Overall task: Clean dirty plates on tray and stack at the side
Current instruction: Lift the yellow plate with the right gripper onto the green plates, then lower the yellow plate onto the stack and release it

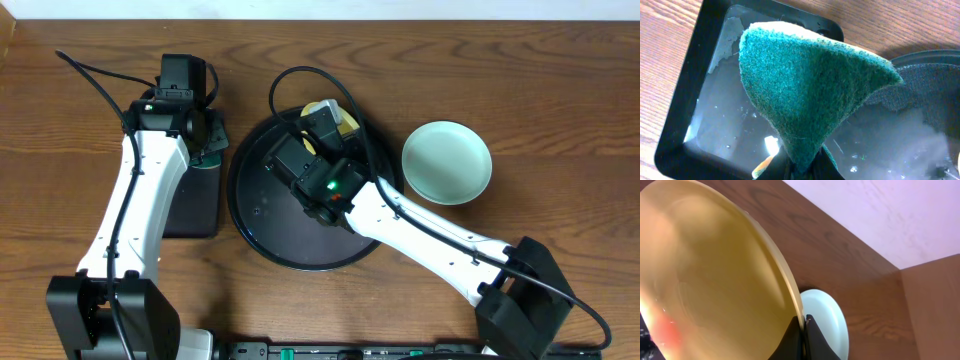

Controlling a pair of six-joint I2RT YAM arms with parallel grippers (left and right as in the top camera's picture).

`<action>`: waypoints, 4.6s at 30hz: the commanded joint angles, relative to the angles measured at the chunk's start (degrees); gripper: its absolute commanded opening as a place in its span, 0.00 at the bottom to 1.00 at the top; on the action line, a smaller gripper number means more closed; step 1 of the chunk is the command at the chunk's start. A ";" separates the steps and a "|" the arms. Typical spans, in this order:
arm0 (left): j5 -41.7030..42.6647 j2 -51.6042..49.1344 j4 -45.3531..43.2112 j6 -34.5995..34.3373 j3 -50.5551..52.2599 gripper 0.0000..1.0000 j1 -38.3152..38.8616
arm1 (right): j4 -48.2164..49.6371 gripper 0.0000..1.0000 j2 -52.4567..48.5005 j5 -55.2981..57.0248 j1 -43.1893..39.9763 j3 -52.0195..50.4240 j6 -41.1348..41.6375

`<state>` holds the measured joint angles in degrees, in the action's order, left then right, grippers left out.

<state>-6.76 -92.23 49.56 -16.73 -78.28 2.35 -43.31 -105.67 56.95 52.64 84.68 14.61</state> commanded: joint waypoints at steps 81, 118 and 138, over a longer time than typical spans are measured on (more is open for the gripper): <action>-0.11 0.55 2.58 1.29 -0.48 0.08 -3.41 | -14.95 0.45 -1.51 -61.79 -48.17 0.87 -5.53; -0.15 -2.12 3.72 10.49 1.20 0.08 -8.24 | -7.54 0.48 -10.32 -69.00 -34.29 5.11 -4.98; -0.13 -2.14 3.08 10.47 3.30 0.08 -8.24 | -7.87 0.51 -10.32 -69.66 -34.05 5.11 -5.49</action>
<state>-6.37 -94.08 52.99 -7.01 -76.84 -5.54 -51.18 -115.87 -12.40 17.69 89.08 8.93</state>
